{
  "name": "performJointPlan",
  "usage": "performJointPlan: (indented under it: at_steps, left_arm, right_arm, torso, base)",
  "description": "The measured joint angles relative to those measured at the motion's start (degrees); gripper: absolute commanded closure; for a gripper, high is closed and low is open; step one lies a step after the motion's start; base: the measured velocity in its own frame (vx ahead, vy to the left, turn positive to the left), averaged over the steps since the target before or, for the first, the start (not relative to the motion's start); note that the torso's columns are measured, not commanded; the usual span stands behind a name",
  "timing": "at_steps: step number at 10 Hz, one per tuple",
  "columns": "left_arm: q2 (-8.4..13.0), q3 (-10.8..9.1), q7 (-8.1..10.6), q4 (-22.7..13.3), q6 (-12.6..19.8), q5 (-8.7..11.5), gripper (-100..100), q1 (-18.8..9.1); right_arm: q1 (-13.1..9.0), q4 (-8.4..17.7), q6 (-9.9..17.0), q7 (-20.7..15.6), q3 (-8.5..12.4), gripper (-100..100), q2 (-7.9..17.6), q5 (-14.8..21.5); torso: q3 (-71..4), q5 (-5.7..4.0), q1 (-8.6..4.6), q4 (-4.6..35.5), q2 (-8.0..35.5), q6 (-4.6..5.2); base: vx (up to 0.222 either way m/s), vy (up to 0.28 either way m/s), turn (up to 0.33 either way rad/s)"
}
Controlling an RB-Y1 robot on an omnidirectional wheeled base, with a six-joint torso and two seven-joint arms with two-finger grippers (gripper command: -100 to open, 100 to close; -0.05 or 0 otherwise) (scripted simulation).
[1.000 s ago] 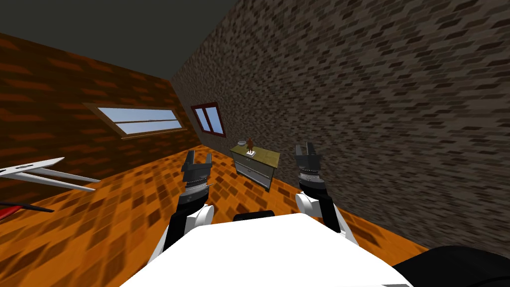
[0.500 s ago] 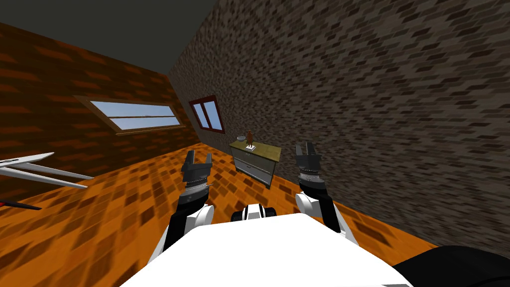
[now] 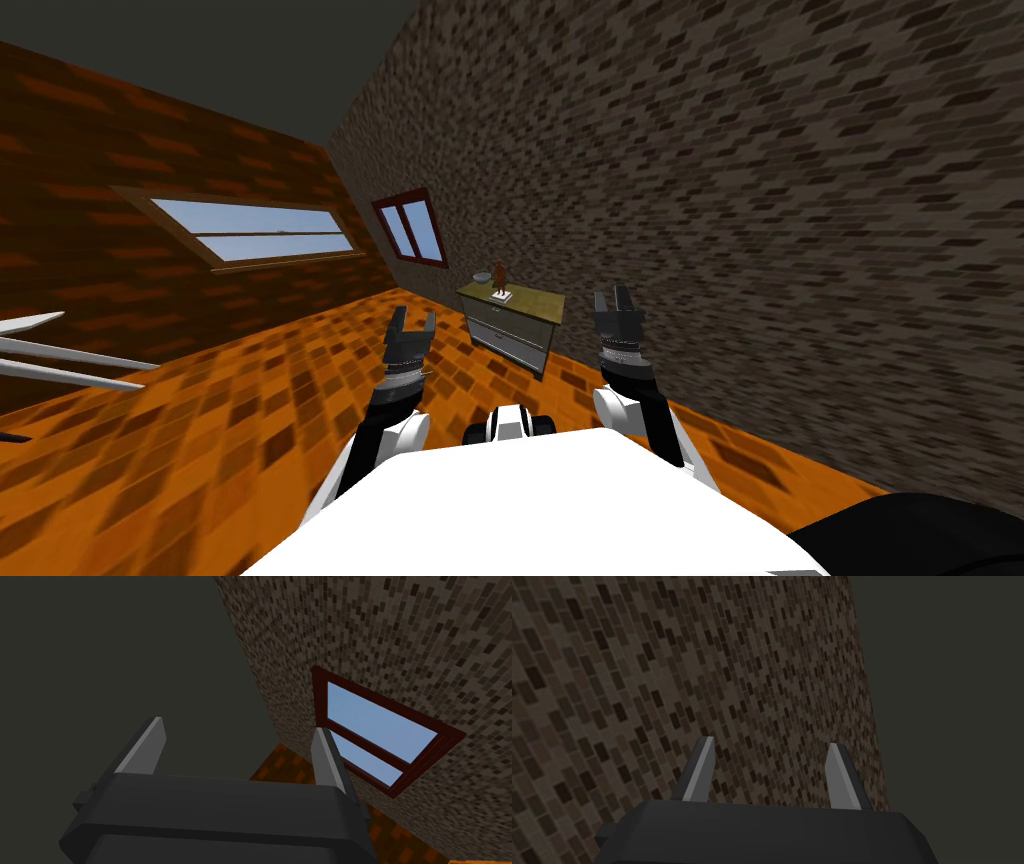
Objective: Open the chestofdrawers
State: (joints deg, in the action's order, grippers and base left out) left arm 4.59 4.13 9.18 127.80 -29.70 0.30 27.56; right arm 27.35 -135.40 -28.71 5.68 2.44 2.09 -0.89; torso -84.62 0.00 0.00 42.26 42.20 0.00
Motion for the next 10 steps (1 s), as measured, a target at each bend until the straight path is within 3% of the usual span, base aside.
performJointPlan:
  at_steps: [5, 10]
  left_arm:
    - [2.91, 0.96, -1.24, -7.79, -3.28, 0.22, -100, -3.02]
    - [3.98, 1.48, -2.12, -15.28, -6.17, 0.62, -100, -5.83]
  right_arm:
    - [0.00, 0.00, 0.00, 0.00, 0.00, 0, 0.00, 0.00]
    - [0.00, 0.00, 0.00, 0.00, 0.00, 0, 0.00, 0.00]
  torso:
    - [0.07, 0.00, 0.01, 0.04, 0.11, 0.01]
    - [-0.03, 0.01, 0.04, -0.01, -0.05, 0.01]
  base:
    - [0.074, 0.030, -0.055]
    - [0.083, 0.038, -0.064]
